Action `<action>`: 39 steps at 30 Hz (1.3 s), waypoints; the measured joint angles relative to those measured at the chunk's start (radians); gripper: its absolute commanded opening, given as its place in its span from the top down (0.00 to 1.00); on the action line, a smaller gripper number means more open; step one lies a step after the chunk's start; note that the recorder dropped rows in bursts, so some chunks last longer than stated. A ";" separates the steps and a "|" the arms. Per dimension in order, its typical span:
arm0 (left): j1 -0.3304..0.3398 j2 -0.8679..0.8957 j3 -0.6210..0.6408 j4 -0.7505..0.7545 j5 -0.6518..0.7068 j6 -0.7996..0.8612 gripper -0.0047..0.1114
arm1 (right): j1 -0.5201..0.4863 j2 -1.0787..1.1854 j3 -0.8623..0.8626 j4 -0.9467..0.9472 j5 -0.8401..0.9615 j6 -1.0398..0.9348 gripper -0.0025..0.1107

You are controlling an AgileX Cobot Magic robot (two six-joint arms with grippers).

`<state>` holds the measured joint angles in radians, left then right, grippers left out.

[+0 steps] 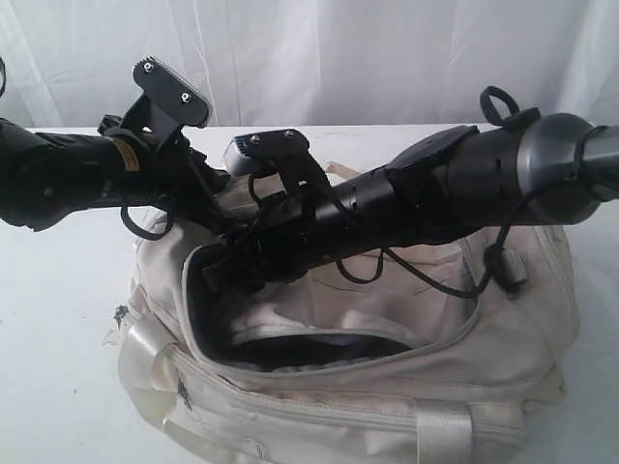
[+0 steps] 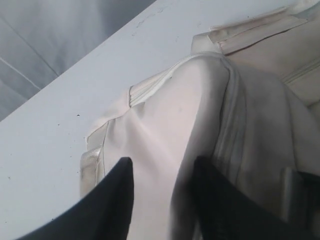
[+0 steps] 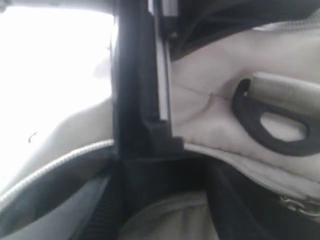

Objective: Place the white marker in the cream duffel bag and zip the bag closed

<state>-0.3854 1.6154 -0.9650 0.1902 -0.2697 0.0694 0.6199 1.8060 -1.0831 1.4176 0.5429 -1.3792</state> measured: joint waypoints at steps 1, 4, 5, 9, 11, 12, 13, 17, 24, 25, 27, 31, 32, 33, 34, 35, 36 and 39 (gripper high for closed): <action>0.000 0.000 0.000 0.000 -0.002 -0.002 0.58 | 0.000 0.014 -0.004 0.002 0.013 0.000 0.56; 0.000 0.000 0.000 -0.003 -0.002 -0.002 0.81 | 0.000 0.032 -0.004 0.009 0.027 0.000 0.56; 0.000 0.000 0.000 -0.003 -0.002 -0.002 0.90 | 0.000 0.034 -0.004 0.013 0.028 0.000 0.56; 0.000 0.000 0.000 -0.006 -0.002 -0.004 0.96 | 0.000 0.034 -0.004 0.016 0.038 0.000 0.56; 0.000 0.000 0.000 -0.020 0.006 -0.004 0.87 | 0.002 0.034 -0.004 0.016 0.055 0.000 0.56; 0.000 0.000 0.000 -0.024 0.010 -0.004 0.78 | 0.005 0.034 -0.004 0.016 0.062 0.000 0.56; 0.000 -0.005 0.000 -0.029 0.018 -0.004 0.67 | 0.007 0.034 -0.004 0.016 0.064 0.000 0.56; 0.000 -0.099 0.000 -0.029 0.091 -0.005 0.43 | 0.009 0.034 -0.006 0.016 0.083 0.000 0.56; 0.000 -0.186 0.000 -0.034 0.223 -0.033 0.43 | 0.009 -0.001 0.008 -0.024 0.115 0.010 0.59; 0.000 -0.180 0.000 -0.034 0.224 -0.034 0.43 | 0.009 -0.016 0.015 -0.029 0.100 0.010 0.59; 0.000 -0.165 0.000 -0.034 0.227 -0.037 0.43 | 0.009 -0.055 0.035 -0.033 0.076 0.013 0.59; 0.000 -0.092 0.000 -0.036 0.195 -0.039 0.43 | 0.009 -0.136 0.057 -0.036 0.087 0.017 0.59; 0.000 -0.076 0.000 -0.036 0.180 -0.050 0.43 | 0.009 -0.145 0.057 -0.036 0.094 0.018 0.59; 0.000 -0.067 0.000 -0.036 0.177 -0.055 0.43 | 0.009 -0.149 0.057 -0.036 0.094 0.018 0.59; 0.000 -0.059 0.000 -0.036 0.171 -0.062 0.43 | 0.009 -0.154 0.057 -0.036 0.094 0.018 0.59; 0.000 -0.053 0.000 -0.036 0.164 -0.069 0.43 | 0.009 -0.155 0.057 -0.038 0.096 0.018 0.59; 0.000 -0.051 0.000 -0.036 0.158 -0.069 0.50 | 0.009 -0.155 0.057 -0.038 0.096 0.018 0.59; 0.000 -0.015 -0.002 -0.038 0.148 -0.088 0.92 | 0.009 -0.155 0.057 -0.040 0.096 0.018 0.59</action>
<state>-0.3854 1.6000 -0.9666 0.1524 -0.1214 -0.0188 0.6287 1.6507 -1.0264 1.3775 0.6393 -1.3610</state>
